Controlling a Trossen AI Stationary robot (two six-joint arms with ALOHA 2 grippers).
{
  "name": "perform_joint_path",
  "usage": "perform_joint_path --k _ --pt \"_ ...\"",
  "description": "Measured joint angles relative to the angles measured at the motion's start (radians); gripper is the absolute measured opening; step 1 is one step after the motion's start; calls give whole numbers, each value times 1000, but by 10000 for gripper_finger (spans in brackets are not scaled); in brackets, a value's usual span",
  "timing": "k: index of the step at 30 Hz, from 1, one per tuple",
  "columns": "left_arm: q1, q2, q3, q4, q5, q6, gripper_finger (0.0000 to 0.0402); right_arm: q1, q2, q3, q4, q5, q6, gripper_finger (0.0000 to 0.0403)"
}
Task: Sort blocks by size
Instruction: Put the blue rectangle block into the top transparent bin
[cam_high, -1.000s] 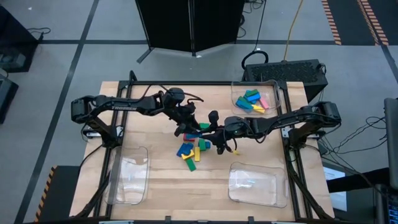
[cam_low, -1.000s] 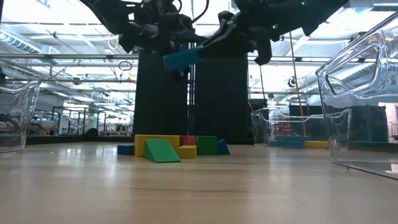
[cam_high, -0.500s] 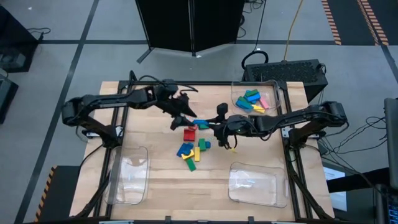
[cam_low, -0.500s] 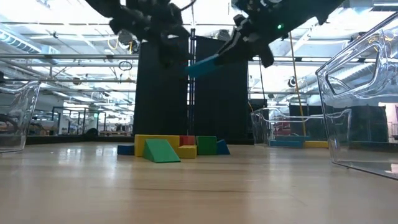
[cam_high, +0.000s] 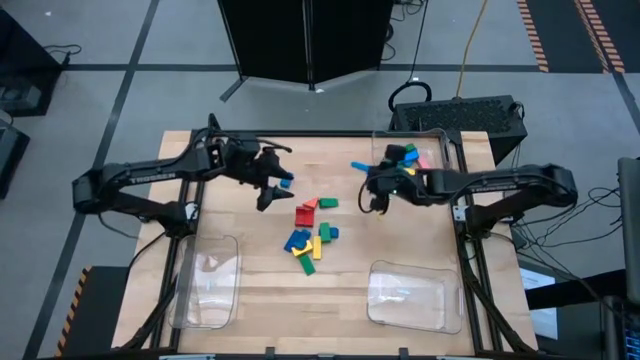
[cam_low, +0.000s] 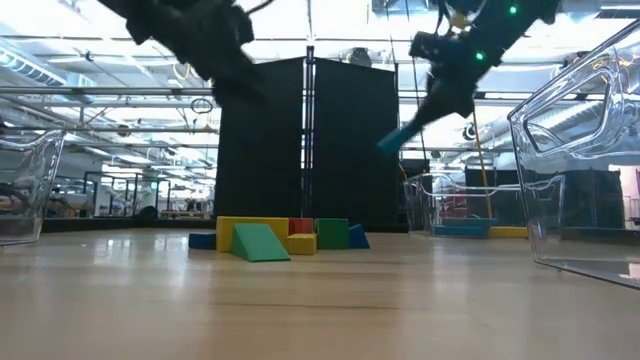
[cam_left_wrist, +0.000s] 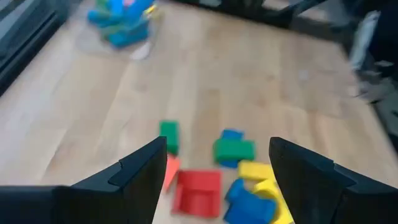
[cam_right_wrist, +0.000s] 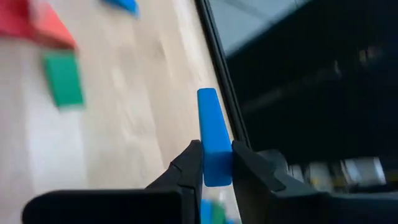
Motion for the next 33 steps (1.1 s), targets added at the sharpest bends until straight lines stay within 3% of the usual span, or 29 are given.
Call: perform_joint_path --k 6,12,18,23,27,33 --pt "4 -10 -104 29 -20 -25 280 -91 -29 0 -184 16 150 56" --pt "4 -10 -170 35 -78 -27 280 -191 -34 0 -292 12 173 56" --pt "3 -8 -227 43 -126 -44 281 -289 -34 0 -332 9 169 56" --pt "3 -8 -268 63 -128 -55 280 -373 -34 0 -338 -103 151 58" --pt "3 -8 -295 85 -128 -90 280 -425 -34 0 -345 -169 128 72" --pt "3 -8 -316 97 -128 -106 280 -472 -34 0 -345 -168 128 103"
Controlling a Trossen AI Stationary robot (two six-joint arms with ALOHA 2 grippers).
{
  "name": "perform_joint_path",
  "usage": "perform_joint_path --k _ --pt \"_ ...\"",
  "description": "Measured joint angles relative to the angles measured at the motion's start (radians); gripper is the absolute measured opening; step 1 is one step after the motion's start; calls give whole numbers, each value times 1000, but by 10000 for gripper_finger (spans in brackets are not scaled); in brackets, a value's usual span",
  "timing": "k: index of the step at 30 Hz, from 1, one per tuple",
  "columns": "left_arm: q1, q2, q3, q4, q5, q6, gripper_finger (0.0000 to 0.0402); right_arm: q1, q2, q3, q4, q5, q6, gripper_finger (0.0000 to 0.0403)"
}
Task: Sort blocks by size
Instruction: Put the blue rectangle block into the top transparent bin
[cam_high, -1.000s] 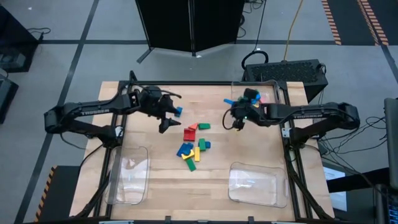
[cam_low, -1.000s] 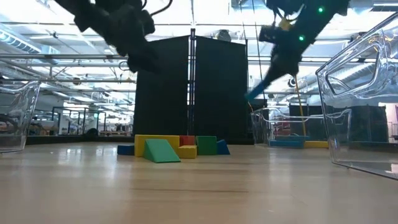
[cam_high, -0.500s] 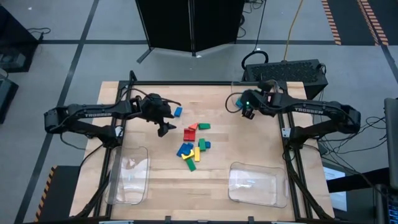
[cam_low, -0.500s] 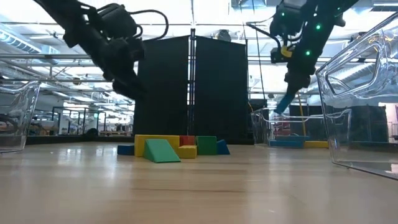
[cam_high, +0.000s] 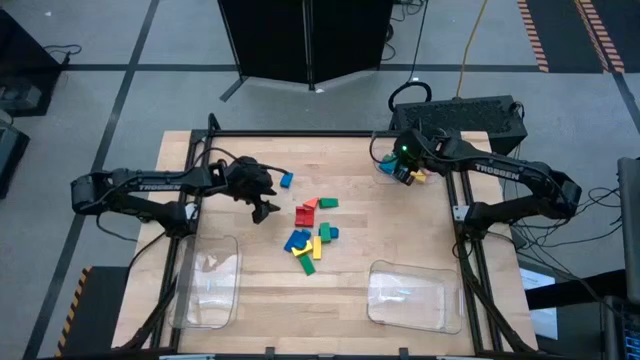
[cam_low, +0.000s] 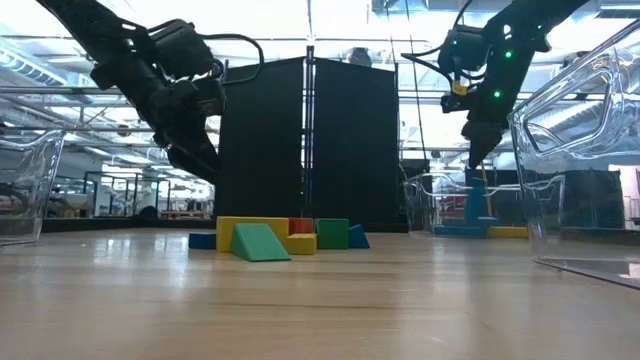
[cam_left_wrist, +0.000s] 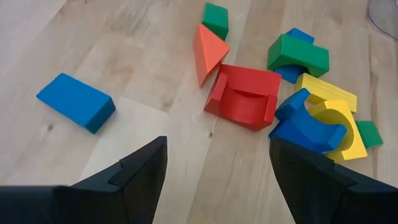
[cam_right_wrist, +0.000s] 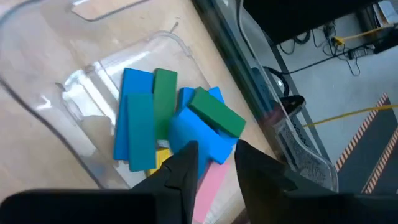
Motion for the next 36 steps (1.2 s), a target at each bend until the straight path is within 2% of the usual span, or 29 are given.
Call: perform_joint_path --k 7,13,15,20,29,32,36 --pt "-2 0 0 10 0 -1 280 -24 0 0 0 2 26 130" --pt "-33 0 0 20 2 -24 280 -24 0 0 0 1 68 133" --pt "-48 0 0 36 2 -24 280 -21 0 0 5 -45 74 131" --pt "-104 0 0 63 4 54 280 10 0 0 55 -275 73 126" --pt "-208 81 1 86 3 139 280 120 0 0 157 -292 92 126" --pt "-242 135 1 116 -27 91 280 155 0 0 183 -290 121 125" --pt "-268 196 1 142 -47 -112 280 199 0 0 190 -289 154 125"
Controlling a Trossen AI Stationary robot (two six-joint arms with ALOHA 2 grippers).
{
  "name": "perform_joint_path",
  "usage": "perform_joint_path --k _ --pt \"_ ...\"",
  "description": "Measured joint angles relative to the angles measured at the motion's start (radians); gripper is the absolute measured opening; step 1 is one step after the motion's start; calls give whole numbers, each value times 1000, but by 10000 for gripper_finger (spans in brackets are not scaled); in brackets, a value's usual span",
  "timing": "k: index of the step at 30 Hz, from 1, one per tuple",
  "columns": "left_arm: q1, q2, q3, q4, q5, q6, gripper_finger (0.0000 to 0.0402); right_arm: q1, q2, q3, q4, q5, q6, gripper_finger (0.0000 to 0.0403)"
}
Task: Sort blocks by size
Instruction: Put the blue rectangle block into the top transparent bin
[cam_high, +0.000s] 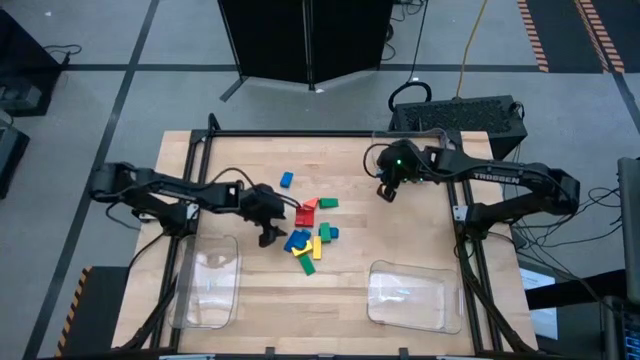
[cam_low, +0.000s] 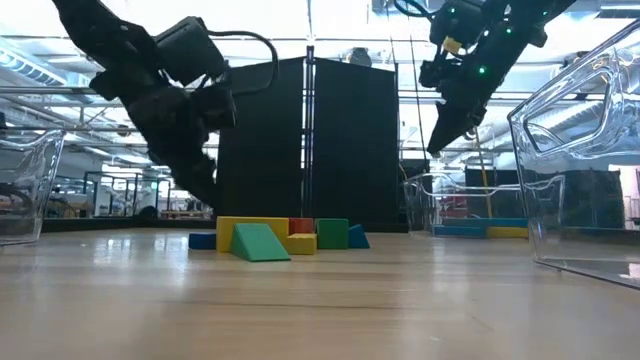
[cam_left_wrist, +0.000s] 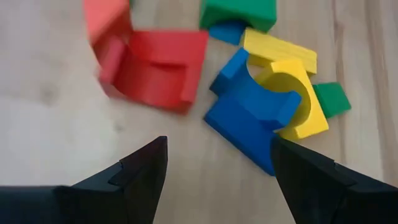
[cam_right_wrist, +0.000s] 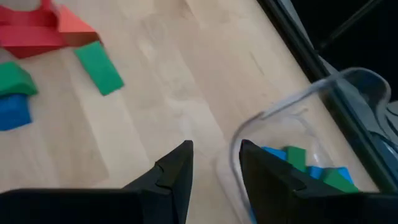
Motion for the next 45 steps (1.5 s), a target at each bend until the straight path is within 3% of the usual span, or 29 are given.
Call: perform_joint_path --k 5,12,17,29,37,45 --pt "-61 54 9 0 -41 -146 280 40 0 0 7 18 29 125" --pt "-117 118 62 8 -214 -343 280 83 0 0 47 62 36 125" --pt "-121 173 101 2 -231 -428 280 104 0 0 44 62 36 125" --pt "-156 275 158 -17 -234 -463 280 127 0 0 43 62 36 125" --pt "-193 286 248 -176 -239 -436 278 127 0 0 43 63 36 125" --pt "-203 291 253 -236 -261 -434 218 129 0 0 43 91 45 125"
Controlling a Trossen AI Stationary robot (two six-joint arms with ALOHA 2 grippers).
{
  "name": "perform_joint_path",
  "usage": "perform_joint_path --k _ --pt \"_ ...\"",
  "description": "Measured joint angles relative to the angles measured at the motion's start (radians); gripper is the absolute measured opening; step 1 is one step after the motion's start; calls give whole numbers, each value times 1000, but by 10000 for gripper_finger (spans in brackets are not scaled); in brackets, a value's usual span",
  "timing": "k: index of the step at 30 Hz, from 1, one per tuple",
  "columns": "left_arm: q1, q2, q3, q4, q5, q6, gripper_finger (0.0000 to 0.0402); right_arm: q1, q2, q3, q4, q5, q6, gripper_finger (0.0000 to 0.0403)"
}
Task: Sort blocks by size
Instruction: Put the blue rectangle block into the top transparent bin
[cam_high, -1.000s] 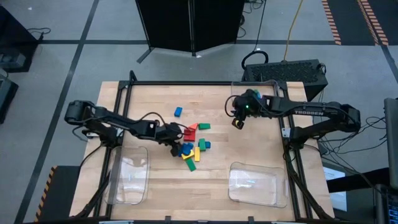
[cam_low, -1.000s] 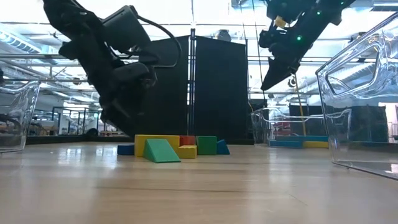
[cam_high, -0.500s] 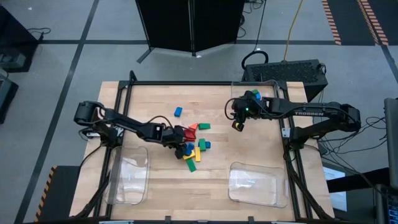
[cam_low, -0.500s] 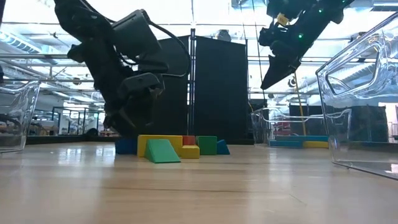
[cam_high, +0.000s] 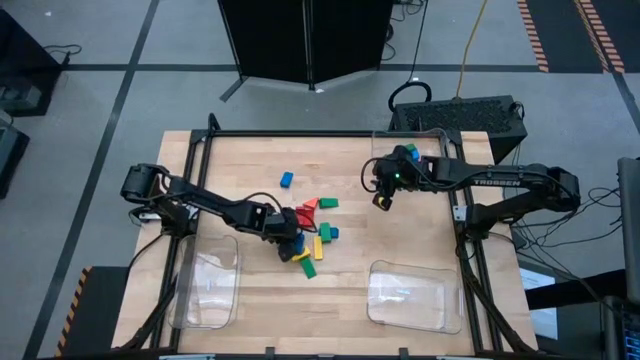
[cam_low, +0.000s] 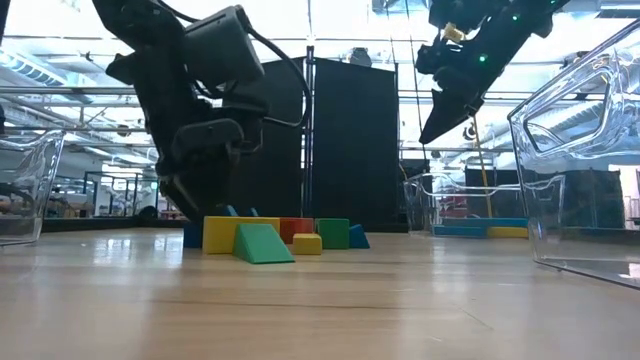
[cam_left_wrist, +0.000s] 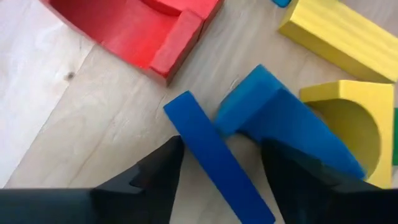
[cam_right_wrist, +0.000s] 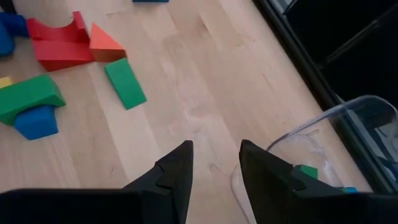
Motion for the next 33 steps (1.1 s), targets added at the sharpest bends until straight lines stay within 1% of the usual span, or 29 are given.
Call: perform_joint_path --k 2,8,13,18,20,23,33 --pt "0 0 0 -6 -2 0 199 5 0 0 -3 18 9 125" --pt "3 0 0 -32 -6 9 144 22 0 0 -3 19 10 125" --pt "17 -5 2 -50 -5 55 94 24 0 0 -1 19 20 125" --pt "34 -12 48 -153 -7 128 51 24 0 0 0 19 25 125" --pt "41 -13 81 -192 -29 163 45 24 0 0 1 19 25 125" --pt "48 -13 117 -236 -49 212 47 28 0 0 3 19 28 125" --pt "69 -14 208 -240 -63 340 53 94 0 0 8 17 25 125"
